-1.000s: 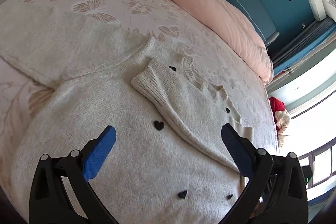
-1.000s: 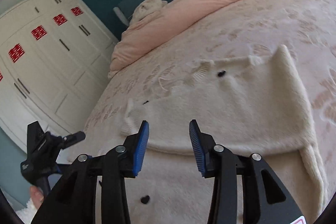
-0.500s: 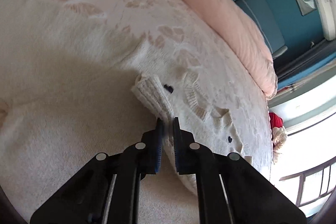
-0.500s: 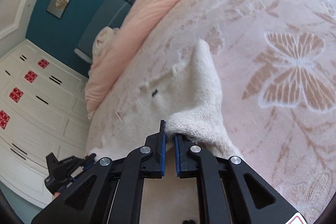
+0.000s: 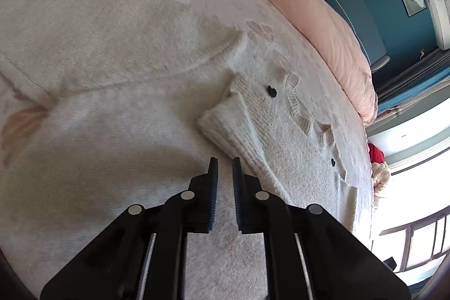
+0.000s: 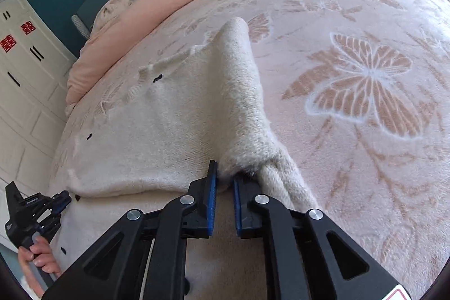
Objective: Fold small clothes
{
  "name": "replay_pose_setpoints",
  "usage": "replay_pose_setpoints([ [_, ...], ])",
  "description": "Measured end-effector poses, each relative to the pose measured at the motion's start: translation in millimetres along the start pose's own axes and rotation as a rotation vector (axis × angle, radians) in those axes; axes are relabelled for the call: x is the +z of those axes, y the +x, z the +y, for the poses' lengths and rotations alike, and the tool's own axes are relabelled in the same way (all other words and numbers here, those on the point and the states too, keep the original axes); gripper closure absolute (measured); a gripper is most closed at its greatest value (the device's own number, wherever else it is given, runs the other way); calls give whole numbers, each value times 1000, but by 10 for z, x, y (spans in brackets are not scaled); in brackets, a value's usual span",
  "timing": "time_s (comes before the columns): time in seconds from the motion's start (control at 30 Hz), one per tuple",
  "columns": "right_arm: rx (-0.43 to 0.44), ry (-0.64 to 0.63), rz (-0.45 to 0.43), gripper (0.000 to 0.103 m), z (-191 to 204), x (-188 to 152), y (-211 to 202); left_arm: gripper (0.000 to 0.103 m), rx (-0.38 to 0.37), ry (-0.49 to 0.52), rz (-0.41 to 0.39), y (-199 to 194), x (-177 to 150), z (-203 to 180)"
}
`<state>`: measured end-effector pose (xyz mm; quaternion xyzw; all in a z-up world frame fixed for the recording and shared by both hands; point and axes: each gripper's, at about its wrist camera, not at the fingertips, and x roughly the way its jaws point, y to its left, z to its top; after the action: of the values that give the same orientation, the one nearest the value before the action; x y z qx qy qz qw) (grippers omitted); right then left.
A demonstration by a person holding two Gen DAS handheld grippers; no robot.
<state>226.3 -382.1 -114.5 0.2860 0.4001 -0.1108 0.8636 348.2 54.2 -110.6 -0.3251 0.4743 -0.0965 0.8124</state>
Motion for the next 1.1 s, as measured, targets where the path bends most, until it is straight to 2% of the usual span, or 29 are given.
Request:
replay_pose_setpoints([
  [0.03, -5, -13, -6, 82, 69, -30, -116, 84, -12, -2, -20, -158, 58, 106],
  [0.07, 10, -30, -21, 79, 148, -91, -255, 65, -15, -12, -52, -341, 125, 262],
  [0.1, 30, -52, -33, 75, 221, -165, -374, 54, 12, -30, -93, -535, 205, 458],
  [0.13, 41, -82, -36, 64, 314, -276, -490, 42, 44, -60, -141, -731, 294, 681],
  [0.17, 43, -109, -34, 56, 394, -398, -582, 38, 89, -100, -191, -945, 409, 963],
  [0.23, 68, -153, -8, 53, 545, -693, -722, 31, 200, -195, -250, -1306, 668, 1554],
  [0.33, 88, -163, 63, 52, 677, -1104, -795, 30, 341, -370, -346, -1797, 1047, 2453],
  [0.4, 93, -149, 110, 52, 750, -1338, -787, 34, 379, -440, -390, -1999, 1261, 2880],
  [0.43, 96, -138, 134, 51, 775, -1448, -775, 36, 392, -445, -407, -2057, 1357, 2976],
  [0.5, 91, -116, 168, 49, 823, -1611, -750, 41, 411, -421, -383, -2038, 1542, 3070],
  [0.53, 84, -115, 168, 47, 851, -1651, -754, 60, 419, -412, -368, -2002, 1622, 3082],
  [0.57, 72, -125, 165, 45, 895, -1671, -770, 93, 419, -413, -345, -1959, 1694, 3078],
  [0.6, 63, -138, 166, 45, 934, -1657, -776, 93, 412, -417, -324, -1918, 1740, 3020],
  [0.67, 65, -151, 173, 45, 985, -1622, -801, 95, 374, -365, -370, -1963, 1825, 2700],
  [0.73, 75, -153, 153, 45, 985, -1569, -848, 95, 315, -220, -413, -2059, 1845, 2157],
  [0.83, 85, -139, 134, 45, 923, -1504, -887, 95, 164, 20, -415, -2022, 1596, 1073],
  [0.9, 84, -113, 121, 45, 864, -1469, -920, 95, 41, 108, -355, -1850, 1309, 451],
  [1.0, 96, -82, 102, 45, 757, -1444, -982, 94, -122, 202, -231, -1470, 682, -324],
  [1.07, 96, -77, 106, 45, 689, -1422, -998, 85, -184, 247, -111, -1108, 186, -670],
  [1.1, 91, -79, 111, 45, 662, -1406, -995, 78, -180, 250, -50, -914, -59, -758],
])
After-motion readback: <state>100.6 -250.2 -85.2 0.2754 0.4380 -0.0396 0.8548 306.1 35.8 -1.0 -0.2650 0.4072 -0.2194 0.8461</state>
